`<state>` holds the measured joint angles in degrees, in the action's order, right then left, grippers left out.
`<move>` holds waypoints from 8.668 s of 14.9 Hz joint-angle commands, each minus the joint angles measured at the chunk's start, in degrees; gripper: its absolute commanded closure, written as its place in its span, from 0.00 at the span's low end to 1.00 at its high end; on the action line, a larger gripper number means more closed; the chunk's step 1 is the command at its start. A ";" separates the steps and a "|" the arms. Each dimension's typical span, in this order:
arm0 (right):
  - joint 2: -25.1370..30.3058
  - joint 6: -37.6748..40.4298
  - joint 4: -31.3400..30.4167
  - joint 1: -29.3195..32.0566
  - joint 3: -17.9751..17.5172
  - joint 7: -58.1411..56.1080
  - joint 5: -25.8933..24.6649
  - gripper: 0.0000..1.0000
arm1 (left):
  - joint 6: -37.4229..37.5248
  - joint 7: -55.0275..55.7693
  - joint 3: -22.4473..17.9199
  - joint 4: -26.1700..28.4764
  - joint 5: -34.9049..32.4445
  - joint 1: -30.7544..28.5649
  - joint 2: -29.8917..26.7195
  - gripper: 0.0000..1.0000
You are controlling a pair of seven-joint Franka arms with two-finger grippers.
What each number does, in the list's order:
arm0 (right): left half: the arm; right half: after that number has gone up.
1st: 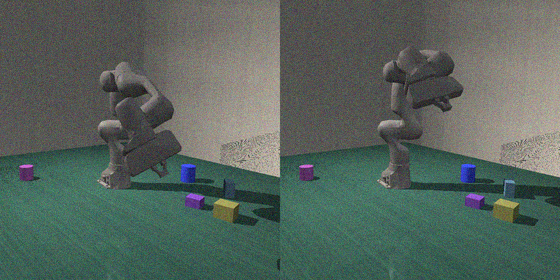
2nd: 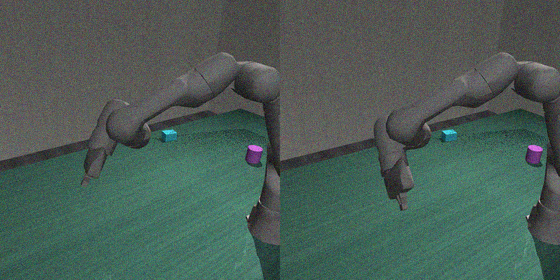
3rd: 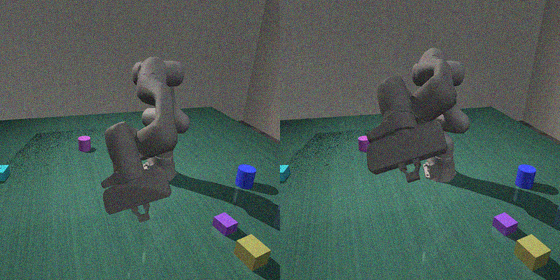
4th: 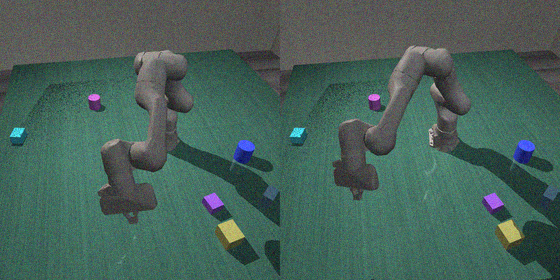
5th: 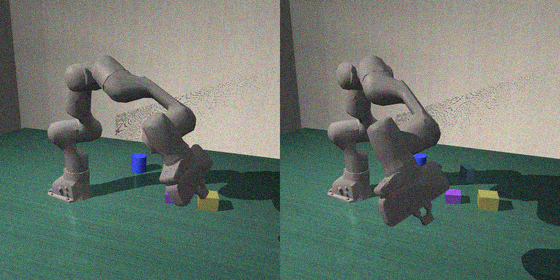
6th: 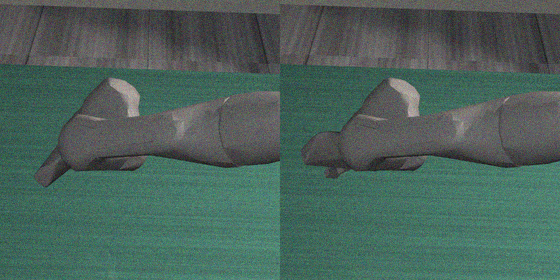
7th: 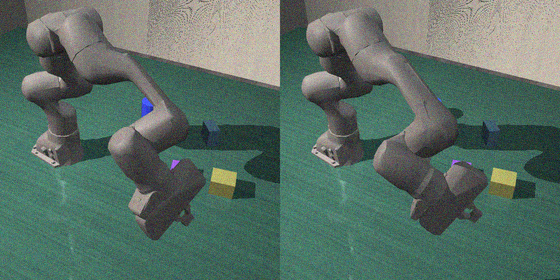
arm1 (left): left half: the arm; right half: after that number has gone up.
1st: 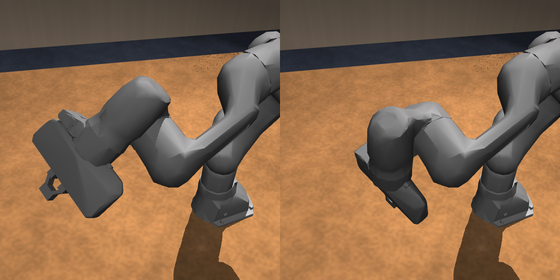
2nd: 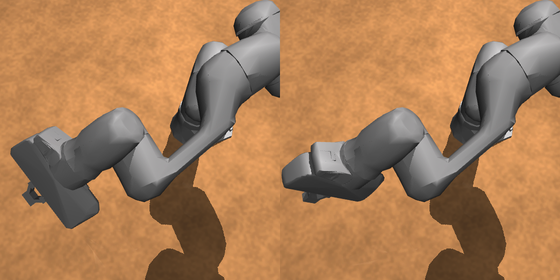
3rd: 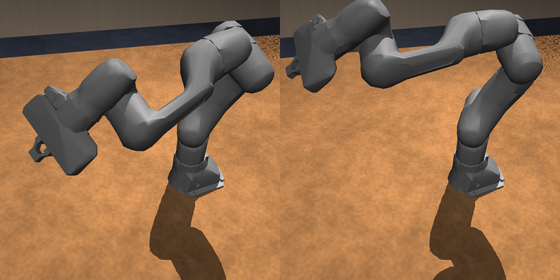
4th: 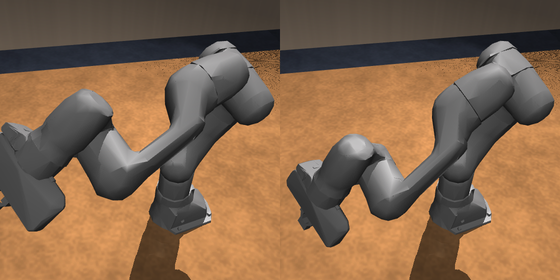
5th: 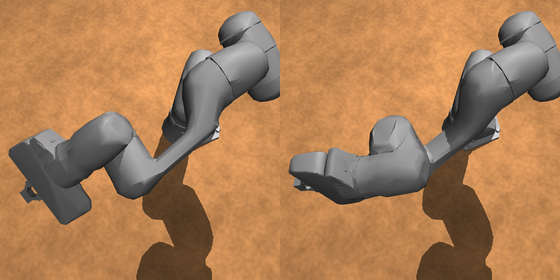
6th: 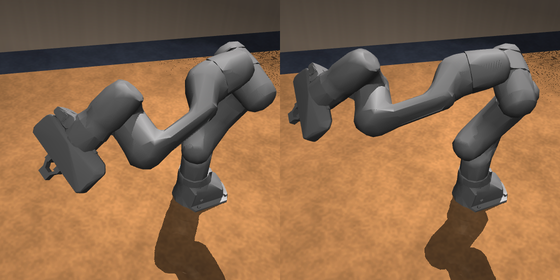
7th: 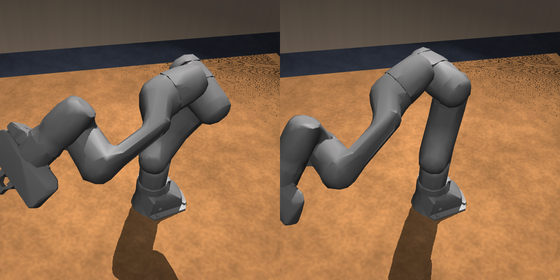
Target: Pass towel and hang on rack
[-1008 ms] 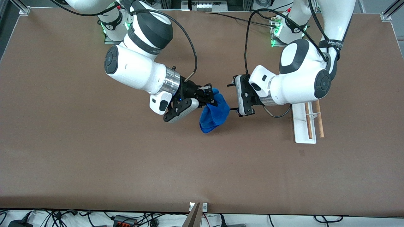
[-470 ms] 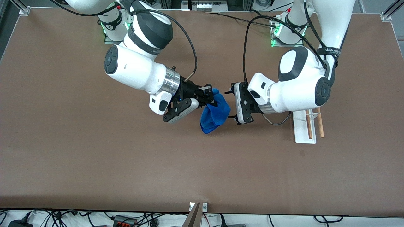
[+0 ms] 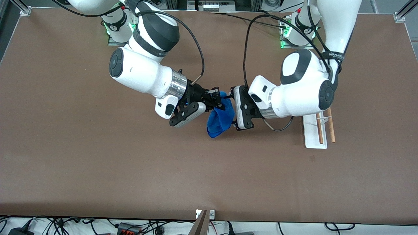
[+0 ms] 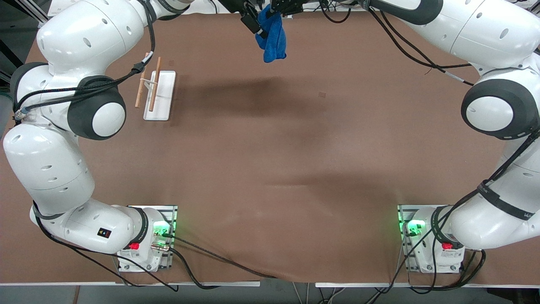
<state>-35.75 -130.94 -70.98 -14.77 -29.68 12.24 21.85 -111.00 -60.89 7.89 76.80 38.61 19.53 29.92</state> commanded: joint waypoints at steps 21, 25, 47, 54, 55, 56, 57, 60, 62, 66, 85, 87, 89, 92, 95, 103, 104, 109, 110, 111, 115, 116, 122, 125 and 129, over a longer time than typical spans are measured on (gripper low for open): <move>2.70 12.52 -1.00 1.33 6.29 -0.12 -10.21 0.00 | 12.10 11.11 -2.80 -1.04 -10.01 -4.75 -6.26 0.99; 3.14 24.83 -1.00 2.64 10.95 0.59 -19.82 0.00 | 24.04 22.10 -2.71 -0.42 -19.61 -11.86 -10.05 0.99; 18.77 37.94 -4.95 16.27 29.05 -5.56 -25.80 0.00 | -1.58 49.37 3.88 42.91 -28.67 -30.32 -27.02 0.99; 22.47 42.79 -6.00 17.85 29.68 -12.16 -25.71 0.00 | -2.02 45.43 3.79 36.42 -31.23 -33.85 -21.22 0.99; 23.26 42.35 -7.40 17.94 29.77 -12.16 -25.63 0.00 | -1.94 43.94 3.79 35.36 -31.23 -34.73 -20.26 0.99; 24.40 41.48 -9.59 18.03 29.77 -12.16 -25.45 0.00 | -1.94 42.97 3.79 34.57 -31.23 -35.17 -19.64 0.99; 26.50 39.47 -12.83 18.11 29.77 -12.16 -25.36 0.00 | -1.94 42.09 3.79 33.69 -31.23 -35.70 -18.67 0.99; 32.13 34.45 -21.98 17.94 29.77 -12.07 -25.36 0.00 | -2.11 37.08 3.79 31.75 -31.23 -38.15 -15.95 0.98; 33.63 34.26 -23.93 18.03 29.77 -12.16 -25.19 0.00 | -2.64 35.14 3.79 31.92 -31.23 -39.65 -14.89 0.98; 37.32 31.91 -28.93 17.67 29.68 -12.16 -25.45 0.00 | -7.29 31.01 3.79 34.03 -31.23 -41.50 -14.01 0.97; 38.03 29.78 -29.04 18.29 29.42 -13.47 -25.36 0.00 | -10.82 22.91 4.14 33.41 -30.26 -46.07 -9.70 0.28; 37.95 29.78 -28.95 18.38 29.24 -13.47 -25.27 0.00 | -9.94 24.58 4.50 33.24 -30.35 -46.07 -10.40 0.28; 37.51 29.87 -28.34 18.46 29.24 -13.47 -25.27 0.00 | -8.62 25.20 4.59 31.31 -30.35 -45.81 -10.40 0.27; 37.24 29.96 -28.16 18.29 29.15 -13.48 -25.27 0.00 | -5.55 27.21 4.59 29.38 -30.44 -45.72 -10.58 0.26; 37.42 30.04 -28.16 18.38 29.33 -13.47 -25.19 0.00 | 1.73 30.11 4.67 23.77 -31.05 -45.46 -10.84 0.26; 37.77 32.24 -28.16 17.94 29.24 -13.21 -25.10 0.00 | 16.77 41.88 5.03 11.19 -34.22 -40.46 -10.67 0.20; 37.77 32.24 -28.16 17.85 29.16 -13.21 -25.10 0.00 | 17.92 43.90 5.03 10.66 -34.30 -39.84 -10.84 0.20; 37.86 32.77 -28.60 17.85 29.24 -13.12 -24.92 0.00 | 20.04 53.66 4.06 10.91 -36.85 -33.95 -17.07 0.13; 37.95 33.20 -28.68 17.85 29.24 -12.43 -24.92 0.00 | 19.52 54.29 3.97 12.05 -36.85 -33.42 -18.39 0.07; 38.12 33.47 -28.86 17.76 29.16 -12.07 -24.75 0.00 | 19.16 56.12 3.36 13.97 -36.85 -31.85 -20.92 0.06; 39.88 33.91 -30.97 17.85 29.33 -12.33 -24.31 0.00 | 16.61 62.37 -5.78 17.06 -36.85 -24.37 -24.28 0.00; 39.88 34.00 -30.97 17.85 29.33 -12.94 -24.31 0.00 | 16.00 62.47 -5.96 18.02 -36.85 -24.19 -25.33 0.00; 39.88 33.65 -30.71 17.76 29.15 -13.04 -24.66 0.00 | 15.64 63.44 -10.18 22.43 -37.03 -19.88 -29.39 0.00; 39.35 32.42 -30.44 17.85 29.15 -13.04 -24.66 0.00 | 15.29 63.61 -10.18 21.90 -36.94 -19.97 -29.39 0.00; 39.00 32.15 -30.62 18.03 29.33 -12.86 -24.13 0.00 | 15.29 63.61 -10.18 21.55 -36.94 -19.97 -29.39 0.00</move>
<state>2.62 -98.29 -100.63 2.83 -0.26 -0.27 -3.42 -95.00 1.93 -1.53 97.26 2.64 -1.41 1.94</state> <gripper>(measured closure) 0.000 0.000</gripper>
